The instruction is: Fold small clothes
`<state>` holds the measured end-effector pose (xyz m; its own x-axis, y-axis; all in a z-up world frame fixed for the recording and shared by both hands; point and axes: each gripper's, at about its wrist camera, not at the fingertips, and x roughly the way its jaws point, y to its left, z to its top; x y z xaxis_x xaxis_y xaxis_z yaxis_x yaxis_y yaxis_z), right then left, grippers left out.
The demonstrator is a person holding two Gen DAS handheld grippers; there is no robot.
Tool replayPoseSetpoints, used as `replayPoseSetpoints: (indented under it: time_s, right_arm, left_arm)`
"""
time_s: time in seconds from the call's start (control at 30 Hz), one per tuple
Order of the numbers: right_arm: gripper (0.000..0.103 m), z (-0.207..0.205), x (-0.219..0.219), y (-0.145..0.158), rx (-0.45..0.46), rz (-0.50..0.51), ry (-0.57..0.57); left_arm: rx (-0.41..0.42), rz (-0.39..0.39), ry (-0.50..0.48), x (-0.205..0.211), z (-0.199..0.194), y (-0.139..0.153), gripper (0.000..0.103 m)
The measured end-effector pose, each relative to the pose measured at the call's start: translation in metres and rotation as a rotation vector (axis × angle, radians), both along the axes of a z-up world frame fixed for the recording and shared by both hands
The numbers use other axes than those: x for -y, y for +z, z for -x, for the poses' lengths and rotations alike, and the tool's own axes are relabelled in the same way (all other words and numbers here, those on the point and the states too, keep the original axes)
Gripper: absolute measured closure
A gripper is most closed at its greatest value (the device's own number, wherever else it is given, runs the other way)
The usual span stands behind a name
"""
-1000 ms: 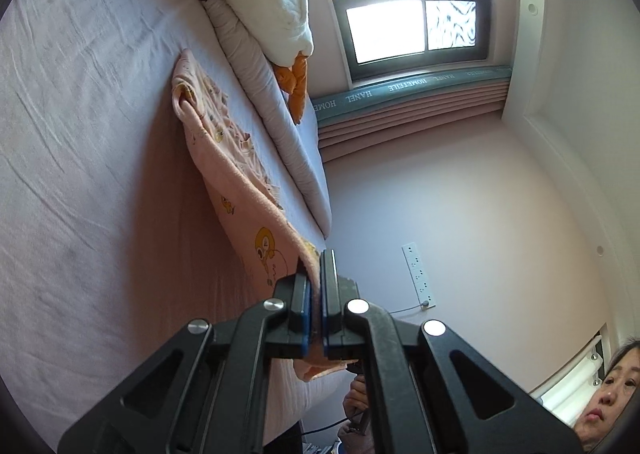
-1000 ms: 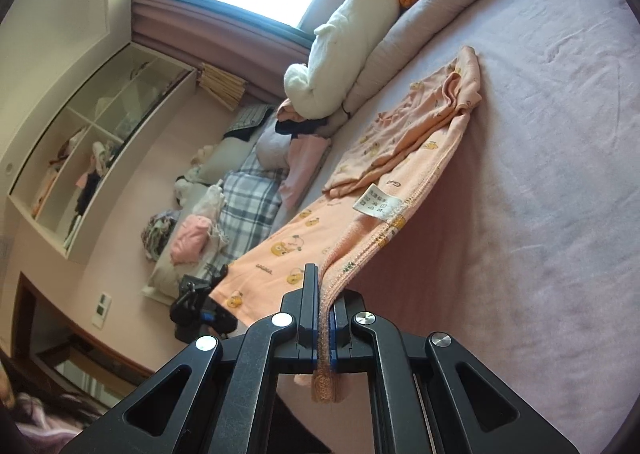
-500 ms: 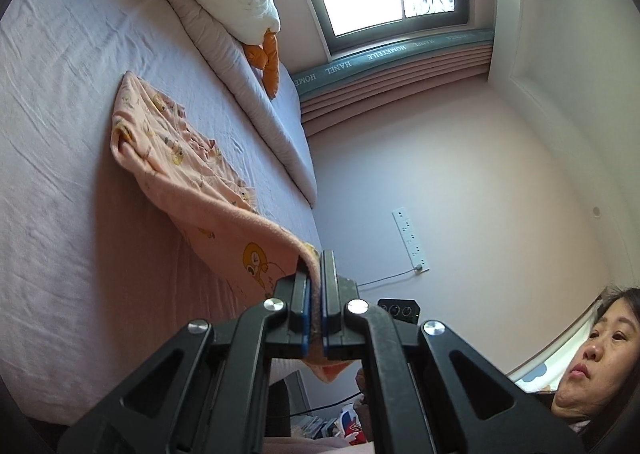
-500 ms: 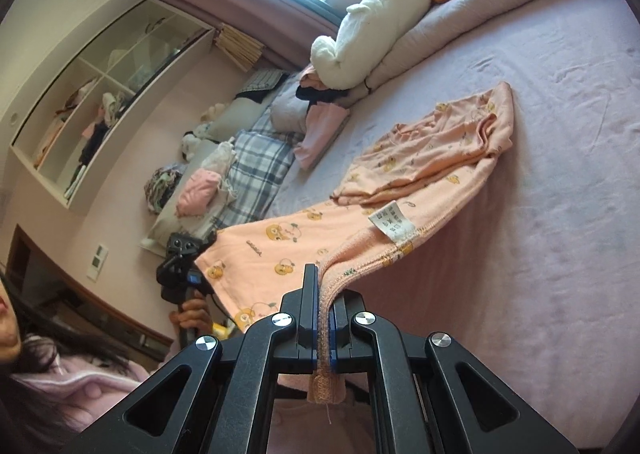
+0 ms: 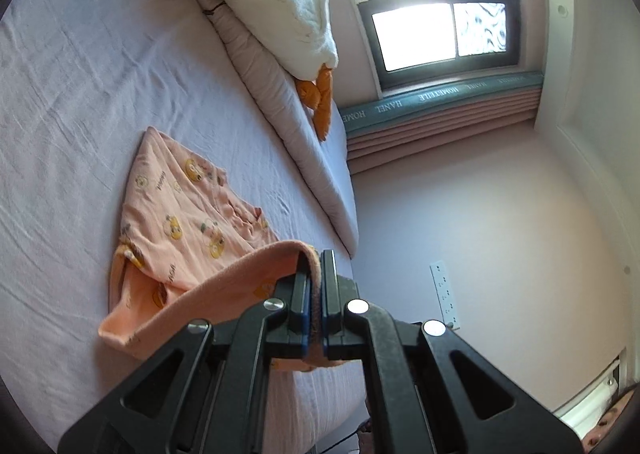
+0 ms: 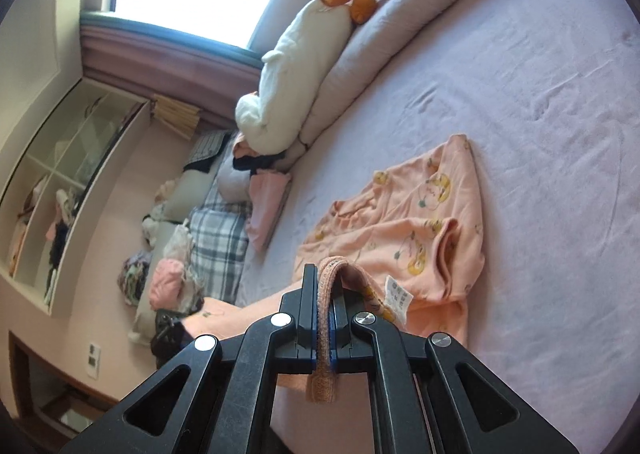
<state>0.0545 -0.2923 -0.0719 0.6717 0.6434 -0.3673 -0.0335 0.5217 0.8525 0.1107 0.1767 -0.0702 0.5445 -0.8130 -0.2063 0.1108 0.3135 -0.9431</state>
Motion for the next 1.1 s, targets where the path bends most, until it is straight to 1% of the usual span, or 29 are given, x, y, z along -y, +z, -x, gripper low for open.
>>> replayPoseSetpoints:
  time_s: [0.1, 0.3, 0.4, 0.47, 0.53, 0.57, 0.6, 0.63, 0.67, 0.7, 0.77, 0.87, 0.93, 1.03, 1.1]
  right_arm:
    - [0.097, -0.031, 0.005, -0.014, -0.071, -0.009, -0.019]
    - [0.097, -0.088, 0.006, -0.042, -0.189, 0.039, -0.049]
    - [0.097, -0.106, 0.009, -0.056, -0.235, 0.061, -0.069]
    - [0.097, -0.111, 0.012, -0.064, -0.276, 0.057, -0.083]
    - [0.097, -0.112, 0.014, -0.069, -0.31, 0.034, -0.075]
    - [0.095, -0.11, 0.014, -0.068, -0.309, 0.029, -0.067]
    - [0.085, -0.108, 0.013, -0.066, -0.301, 0.024, -0.061]
    - [0.07, -0.104, 0.013, -0.065, -0.293, 0.013, -0.053]
    - [0.064, -0.101, 0.012, -0.063, -0.289, -0.005, -0.051]
    - [0.061, -0.098, 0.012, -0.062, -0.28, -0.022, -0.053]
    - [0.061, -0.092, 0.011, -0.058, -0.262, -0.016, -0.055]
    - [0.061, -0.085, 0.01, -0.056, -0.259, -0.015, -0.052]
    - [0.061, -0.082, 0.008, -0.056, -0.259, -0.015, -0.047]
    - [0.061, -0.079, 0.006, -0.058, -0.267, -0.02, -0.045]
    - [0.061, -0.078, 0.005, -0.059, -0.27, -0.027, -0.046]
  left_arm:
    - [-0.057, 0.0, 0.033, -0.002, -0.031, -0.017, 0.103]
    - [-0.157, -0.029, 0.087, -0.004, -0.083, -0.05, 0.103]
    - [-0.211, -0.052, 0.085, -0.003, -0.099, -0.064, 0.103]
    - [-0.238, -0.059, 0.07, -0.003, -0.1, -0.069, 0.103]
    - [-0.246, -0.09, 0.04, -0.003, -0.097, -0.068, 0.094]
    - [-0.242, -0.134, 0.029, -0.003, -0.093, -0.064, 0.082]
    - [-0.243, -0.173, 0.021, -0.004, -0.089, -0.063, 0.064]
    - [-0.25, -0.189, 0.015, -0.006, -0.085, -0.063, 0.057]
    - [-0.258, -0.187, 0.013, -0.009, -0.08, -0.064, 0.049]
    - [-0.263, -0.186, 0.011, -0.012, -0.077, -0.066, 0.05]
    - [-0.263, -0.208, 0.015, -0.015, -0.074, -0.069, 0.05]
    - [-0.267, -0.18, -0.004, -0.014, -0.073, -0.072, 0.05]
    - [-0.261, -0.176, -0.034, -0.009, -0.075, -0.072, 0.05]
    - [-0.282, -0.212, -0.064, 0.002, -0.082, -0.076, 0.055]
    - [-0.292, -0.198, -0.079, 0.005, -0.083, -0.079, 0.057]
